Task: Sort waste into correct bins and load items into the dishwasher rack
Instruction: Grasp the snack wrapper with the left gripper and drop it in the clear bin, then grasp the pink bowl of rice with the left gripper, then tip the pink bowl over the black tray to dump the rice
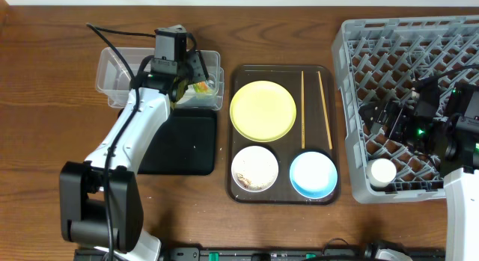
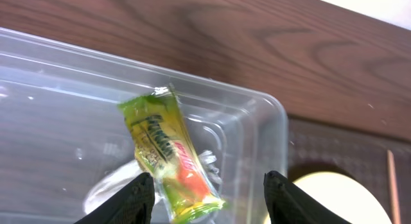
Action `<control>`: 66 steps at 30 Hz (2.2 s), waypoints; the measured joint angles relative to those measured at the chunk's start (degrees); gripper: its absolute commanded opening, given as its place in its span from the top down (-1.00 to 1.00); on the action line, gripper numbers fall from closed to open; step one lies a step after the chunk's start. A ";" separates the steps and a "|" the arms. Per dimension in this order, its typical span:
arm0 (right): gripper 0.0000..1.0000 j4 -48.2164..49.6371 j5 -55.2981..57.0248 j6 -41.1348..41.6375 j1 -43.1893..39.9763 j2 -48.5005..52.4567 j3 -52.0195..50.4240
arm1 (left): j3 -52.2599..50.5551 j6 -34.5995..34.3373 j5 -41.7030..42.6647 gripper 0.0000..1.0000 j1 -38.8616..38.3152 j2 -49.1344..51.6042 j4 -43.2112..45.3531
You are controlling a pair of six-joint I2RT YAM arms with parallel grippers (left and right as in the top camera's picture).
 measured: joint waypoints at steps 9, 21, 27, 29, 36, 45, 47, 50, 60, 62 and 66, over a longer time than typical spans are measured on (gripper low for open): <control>-0.98 -0.07 -0.02 0.00 0.00 0.00 0.00 | 0.02 0.61 7.23 0.17 -11.61 -9.22 -16.76; -0.98 -0.04 0.00 0.00 0.00 0.00 0.02 | -3.54 -6.29 2.21 0.17 -34.64 -4.52 -23.61; -0.98 -0.04 0.02 0.00 0.00 0.00 0.02 | -3.91 -7.98 1.79 0.17 -38.14 1.51 -22.03; -0.98 -0.04 0.00 0.00 0.00 0.00 0.02 | -3.91 -8.52 1.64 0.17 -39.28 3.30 -21.18; -0.98 -0.04 0.02 0.00 0.00 0.00 0.02 | -3.98 -10.27 1.40 0.54 -42.71 5.27 -19.76; -0.99 -0.04 0.02 0.00 0.00 0.00 0.02 | -4.00 -12.35 1.42 0.85 -42.91 7.45 -20.76; -0.99 -0.04 0.02 0.00 0.00 0.00 0.02 | -3.98 -12.46 0.94 0.88 -43.01 7.58 -21.16; -0.98 -0.04 0.02 0.00 0.00 0.00 0.02 | -3.93 -12.35 0.55 0.87 -42.97 7.15 -21.70; -0.99 -0.02 0.02 0.00 0.00 0.00 0.02 | -1.79 -8.48 1.79 0.88 -36.87 -5.60 -30.16; -0.99 -0.02 0.02 0.00 0.00 0.00 0.02 | -1.27 -7.37 3.52 0.87 -33.38 -9.97 -31.80; -0.98 -0.02 0.02 0.00 0.00 0.00 0.02 | -1.01 -2.78 11.21 0.87 -23.71 -16.09 -33.48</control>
